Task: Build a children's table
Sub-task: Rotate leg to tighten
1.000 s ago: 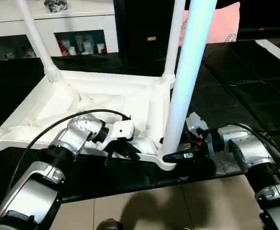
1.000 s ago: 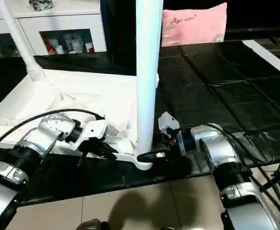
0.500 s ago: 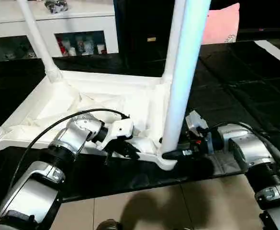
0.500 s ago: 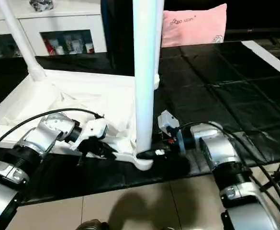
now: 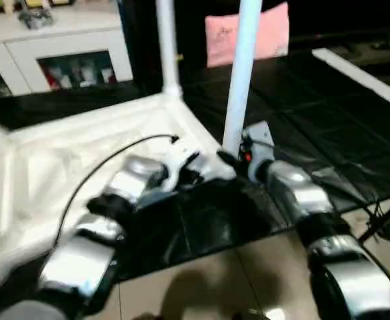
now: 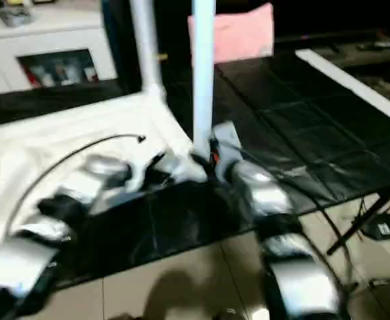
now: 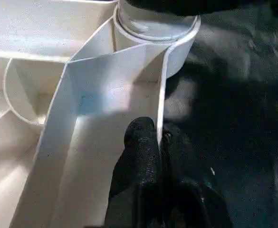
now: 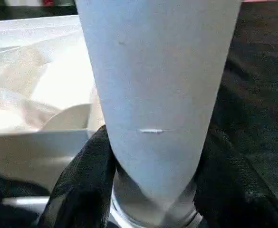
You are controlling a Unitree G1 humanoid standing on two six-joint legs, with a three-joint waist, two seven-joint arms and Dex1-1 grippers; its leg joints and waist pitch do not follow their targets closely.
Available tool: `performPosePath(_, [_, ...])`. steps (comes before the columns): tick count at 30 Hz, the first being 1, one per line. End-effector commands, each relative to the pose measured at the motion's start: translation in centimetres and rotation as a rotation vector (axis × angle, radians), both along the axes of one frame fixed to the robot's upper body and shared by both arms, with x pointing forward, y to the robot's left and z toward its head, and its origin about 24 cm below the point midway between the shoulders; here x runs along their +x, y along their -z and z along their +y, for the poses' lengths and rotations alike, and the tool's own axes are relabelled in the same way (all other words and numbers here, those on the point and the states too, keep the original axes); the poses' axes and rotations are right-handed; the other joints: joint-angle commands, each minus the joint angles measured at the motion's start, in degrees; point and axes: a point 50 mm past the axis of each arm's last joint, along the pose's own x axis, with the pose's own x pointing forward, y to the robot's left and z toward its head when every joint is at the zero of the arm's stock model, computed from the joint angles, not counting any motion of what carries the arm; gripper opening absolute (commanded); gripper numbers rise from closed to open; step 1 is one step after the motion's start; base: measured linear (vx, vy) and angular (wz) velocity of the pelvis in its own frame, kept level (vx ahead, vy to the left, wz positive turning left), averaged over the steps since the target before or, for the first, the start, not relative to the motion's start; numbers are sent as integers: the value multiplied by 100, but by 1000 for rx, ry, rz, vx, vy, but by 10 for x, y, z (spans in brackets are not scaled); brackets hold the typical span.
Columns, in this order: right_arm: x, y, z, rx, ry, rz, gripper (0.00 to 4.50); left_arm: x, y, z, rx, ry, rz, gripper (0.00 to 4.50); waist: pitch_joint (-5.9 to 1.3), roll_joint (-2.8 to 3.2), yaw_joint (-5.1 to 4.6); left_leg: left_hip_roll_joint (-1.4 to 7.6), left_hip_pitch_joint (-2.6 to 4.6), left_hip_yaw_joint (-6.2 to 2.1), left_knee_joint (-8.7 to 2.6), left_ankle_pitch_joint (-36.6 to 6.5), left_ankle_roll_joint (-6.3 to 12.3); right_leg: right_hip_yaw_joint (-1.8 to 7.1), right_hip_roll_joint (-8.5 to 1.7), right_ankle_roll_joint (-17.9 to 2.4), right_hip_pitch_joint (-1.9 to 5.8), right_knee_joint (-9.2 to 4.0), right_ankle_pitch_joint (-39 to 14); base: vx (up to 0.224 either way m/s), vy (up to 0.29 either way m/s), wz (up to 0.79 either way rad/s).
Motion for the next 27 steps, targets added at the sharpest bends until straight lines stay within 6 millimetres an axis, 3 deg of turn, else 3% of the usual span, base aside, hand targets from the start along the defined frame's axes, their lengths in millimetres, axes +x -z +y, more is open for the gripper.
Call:
performPosePath(1, [-15,26,38,34,-77,135,202,21,-47,-10,-80,-99,-190,0,-462,-60,46,118,73,-43,-394,-1771,231,194,-211,-1242,282,-444,-1756,0,0,0])
performPosePath(3, [-10,19,37,64,-50,124,202,18,-45,-14,-45,-33,-218,0,-477,-48,52,106,49,-33,-379,-1518,348,192,-213,-1373,320,-408,-1362,0,0,0])
performPosePath(4, [-7,16,36,81,-38,110,256,17,-44,-14,-24,-10,-227,0,-485,-34,63,109,52,-26,-369,-1428,401,192,-212,-1388,330,-397,-1228,0,0,0])
performPosePath(11, [-5,7,21,100,-70,54,300,11,-35,-9,7,96,-228,0,-516,-8,116,130,38,-20,-335,-973,656,187,-200,-1601,352,-301,-437,0,0,0])
performPosePath(13, [-6,6,10,96,-72,36,332,9,-32,-7,18,146,-238,0,-506,-13,140,142,50,-16,-340,-1031,666,188,-195,-1593,352,-313,-500,0,0,0])
performPosePath(17, [-12,-1,-17,114,-53,-24,349,7,-27,0,67,229,-278,0,-503,-6,166,142,54,-13,-346,-1167,590,200,-203,-1522,356,-323,-656,0,0,0])
performPosePath(19, [-16,-3,-29,105,-41,-49,381,6,-25,4,81,254,-292,0,-487,-5,203,151,85,-12,-365,-1350,503,205,-193,-1403,341,-369,-922,0,0,0])
performPosePath(22, [-34,-12,-44,85,-57,-139,394,6,-16,16,171,283,-309,0,-476,31,216,151,85,-18,-380,-1454,415,211,-190,-1303,332,-402,-1093,0,0,0])
performPosePath(23, [-38,-13,-45,78,-61,-158,405,6,-15,19,181,270,-306,0,-476,21,238,152,99,-18,-386,-1493,400,221,-180,-1193,324,-407,-1101,0,0,0])
performPosePath(24, [-38,-13,-45,78,-61,-158,417,6,-15,19,181,270,-306,0,-484,17,217,146,65,-38,-403,-1502,357,211,-191,-1169,355,-389,-1153,0,0,0])
performPosePath(26, [-42,-17,-45,85,-36,-189,436,8,-17,23,145,240,-303,0,-467,23,203,137,73,-32,-406,-1634,290,208,-197,-1145,327,-424,-1384,0,0,0])
performPosePath(27, [-45,-18,-45,91,-31,-194,441,9,-19,25,110,212,-292,28,-463,14,188,138,72,-39,-414,-1726,254,205,-202,-1135,321,-434,-1545,0,0,0])
